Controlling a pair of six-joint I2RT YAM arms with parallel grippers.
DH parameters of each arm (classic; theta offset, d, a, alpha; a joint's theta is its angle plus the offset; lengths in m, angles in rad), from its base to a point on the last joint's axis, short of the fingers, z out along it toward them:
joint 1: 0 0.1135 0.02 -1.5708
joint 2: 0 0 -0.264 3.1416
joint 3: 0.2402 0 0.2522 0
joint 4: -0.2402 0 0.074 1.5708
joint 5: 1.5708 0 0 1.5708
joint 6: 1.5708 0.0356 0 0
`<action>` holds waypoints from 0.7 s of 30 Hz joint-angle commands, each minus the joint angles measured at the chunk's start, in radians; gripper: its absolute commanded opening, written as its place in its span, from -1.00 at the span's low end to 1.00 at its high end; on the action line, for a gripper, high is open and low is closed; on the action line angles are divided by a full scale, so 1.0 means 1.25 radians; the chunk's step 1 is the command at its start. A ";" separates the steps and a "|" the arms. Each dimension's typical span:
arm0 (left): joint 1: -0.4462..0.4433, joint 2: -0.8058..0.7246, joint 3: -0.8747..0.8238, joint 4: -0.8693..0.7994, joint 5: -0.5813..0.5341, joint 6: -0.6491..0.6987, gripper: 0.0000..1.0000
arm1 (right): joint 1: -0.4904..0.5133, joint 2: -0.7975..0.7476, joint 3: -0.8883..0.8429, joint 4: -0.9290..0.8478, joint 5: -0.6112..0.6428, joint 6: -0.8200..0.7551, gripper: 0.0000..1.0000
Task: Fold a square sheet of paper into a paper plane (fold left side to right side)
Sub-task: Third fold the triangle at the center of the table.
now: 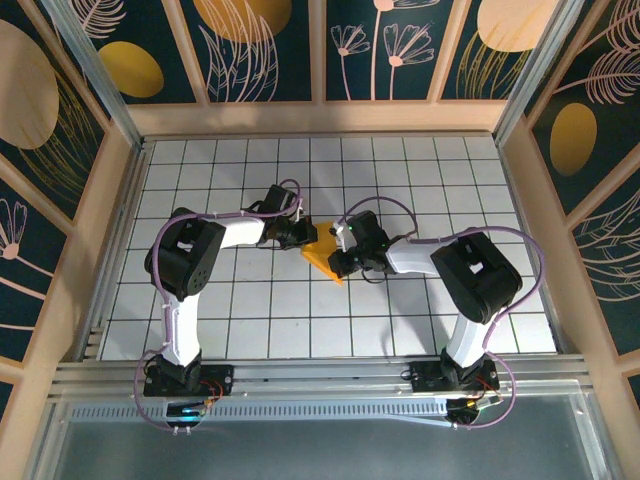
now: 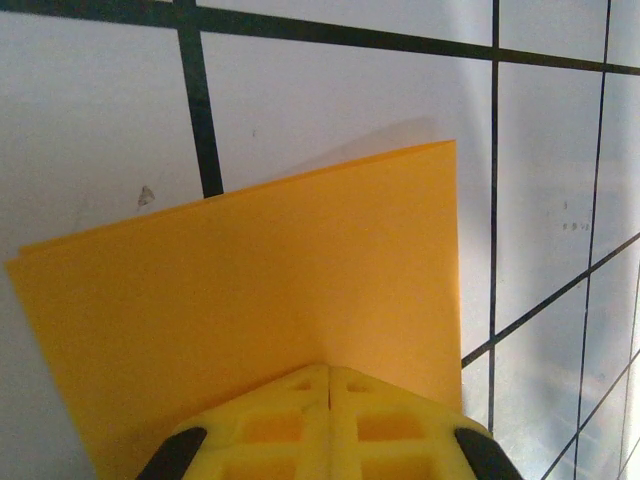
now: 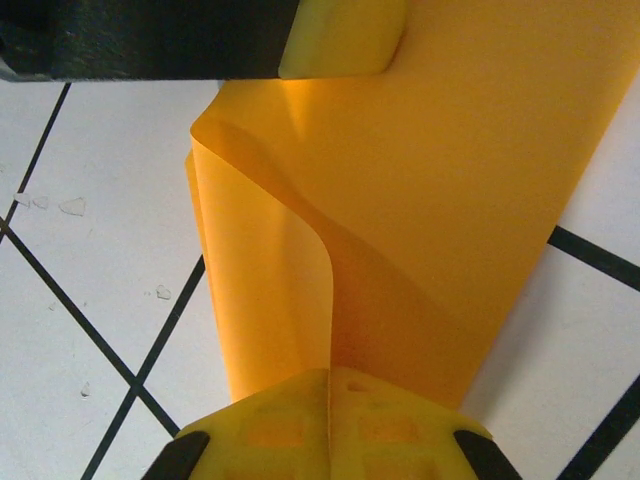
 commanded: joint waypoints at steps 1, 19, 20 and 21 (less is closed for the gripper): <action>0.000 0.004 0.013 -0.052 -0.063 0.006 -0.89 | -0.007 0.027 0.002 -0.033 0.023 -0.012 -1.00; 0.002 -0.250 -0.183 0.100 -0.025 -0.038 -1.00 | -0.005 0.042 -0.007 -0.037 0.012 -0.014 -1.00; -0.003 -0.253 -0.210 0.131 -0.006 -0.056 -1.00 | -0.005 0.042 -0.008 -0.037 0.012 -0.014 -1.00; -0.009 -0.253 -0.229 0.157 0.007 -0.072 -1.00 | -0.006 0.041 -0.007 -0.039 0.012 -0.015 -1.00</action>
